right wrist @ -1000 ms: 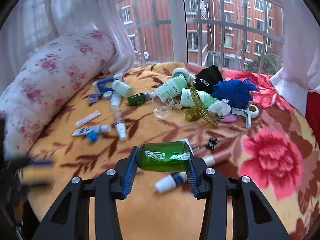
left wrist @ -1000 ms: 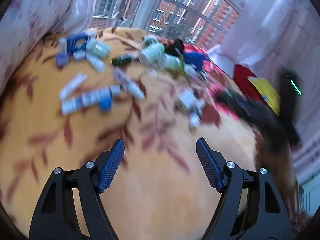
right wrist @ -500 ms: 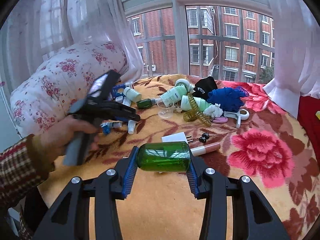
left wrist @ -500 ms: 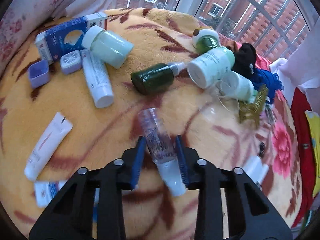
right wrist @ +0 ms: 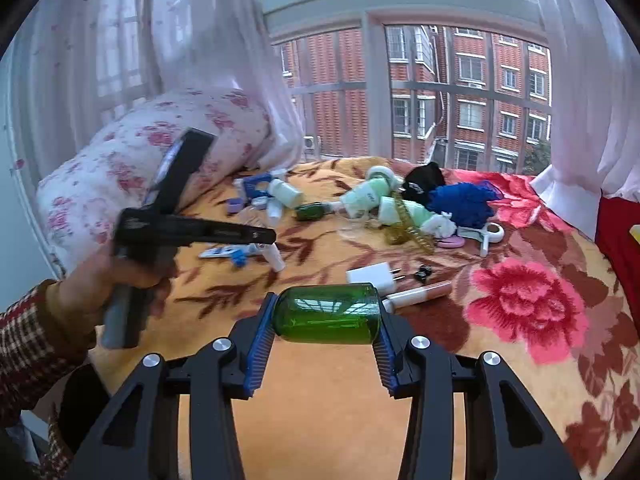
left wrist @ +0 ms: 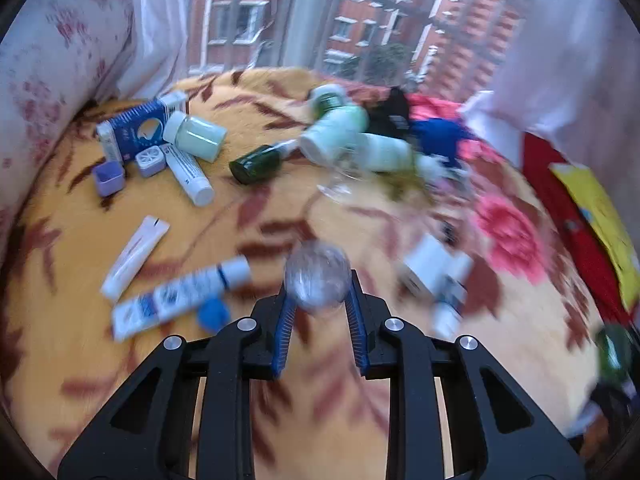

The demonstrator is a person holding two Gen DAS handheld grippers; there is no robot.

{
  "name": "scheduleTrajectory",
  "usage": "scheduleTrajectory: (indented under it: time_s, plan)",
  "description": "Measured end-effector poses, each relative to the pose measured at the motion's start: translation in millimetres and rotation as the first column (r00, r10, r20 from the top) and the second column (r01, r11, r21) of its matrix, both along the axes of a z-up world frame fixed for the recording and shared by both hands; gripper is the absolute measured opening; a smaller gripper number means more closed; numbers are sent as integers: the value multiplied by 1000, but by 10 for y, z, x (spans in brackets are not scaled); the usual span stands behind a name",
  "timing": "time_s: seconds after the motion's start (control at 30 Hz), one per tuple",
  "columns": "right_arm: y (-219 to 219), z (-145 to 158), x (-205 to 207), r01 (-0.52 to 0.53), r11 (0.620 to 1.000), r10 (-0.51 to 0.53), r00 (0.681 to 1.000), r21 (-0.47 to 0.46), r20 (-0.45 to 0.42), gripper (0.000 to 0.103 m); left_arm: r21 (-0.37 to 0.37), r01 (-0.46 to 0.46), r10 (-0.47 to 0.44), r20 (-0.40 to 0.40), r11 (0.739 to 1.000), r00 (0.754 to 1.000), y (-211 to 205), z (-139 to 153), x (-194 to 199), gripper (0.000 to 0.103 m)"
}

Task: Collect trash
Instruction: 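Lower both held items over the orange bucket and open both tools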

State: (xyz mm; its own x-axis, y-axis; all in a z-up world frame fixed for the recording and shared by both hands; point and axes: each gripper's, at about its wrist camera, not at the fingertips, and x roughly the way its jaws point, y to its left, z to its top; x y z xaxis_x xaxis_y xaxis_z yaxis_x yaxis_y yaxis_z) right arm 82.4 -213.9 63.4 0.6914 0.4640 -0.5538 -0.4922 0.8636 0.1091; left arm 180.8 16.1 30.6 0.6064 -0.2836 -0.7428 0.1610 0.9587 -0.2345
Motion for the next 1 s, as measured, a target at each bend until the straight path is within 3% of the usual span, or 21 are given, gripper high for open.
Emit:
scheduleTrajectory:
  time_s: [0.23,0.37,0.47,0.57,0.73,0.77,0.97,1.0]
  plan:
    - [178,67,-666,-66,998,66,998,17,3,44,11,102,-102,89,995,991,-51,324,-1309,24]
    - [292,36,-1085,-109,994,109,994,14,-27,44,15,154,-155,76,988,985,-34,321,-1905,24]
    - [375,-49,-1340,-147,989,147,987,-3,-65,44,35,206,-207,8,978,978,-63,164,-2273,24]
    - [457,-231,-1570,-194,981,189,972,-20,-136,44,36,260,-254,-113,965,961,-91,-147,-2565,24]
    - [555,-768,-1831,-249,968,231,922,-20,-310,44,24,315,-292,-317,949,902,-150,-830,-2894,24]
    - [581,-950,-1872,-261,965,236,900,-20,-366,44,9,318,-295,-347,948,890,-154,-941,-2938,24]
    - [696,-1563,-1996,-287,954,209,839,-83,-502,45,-28,334,-309,-456,942,834,-250,-1409,-3000,26]
    - [713,-1626,-2004,-295,951,206,832,-96,-515,50,-35,329,-306,-473,944,826,-255,-1455,-2990,28]
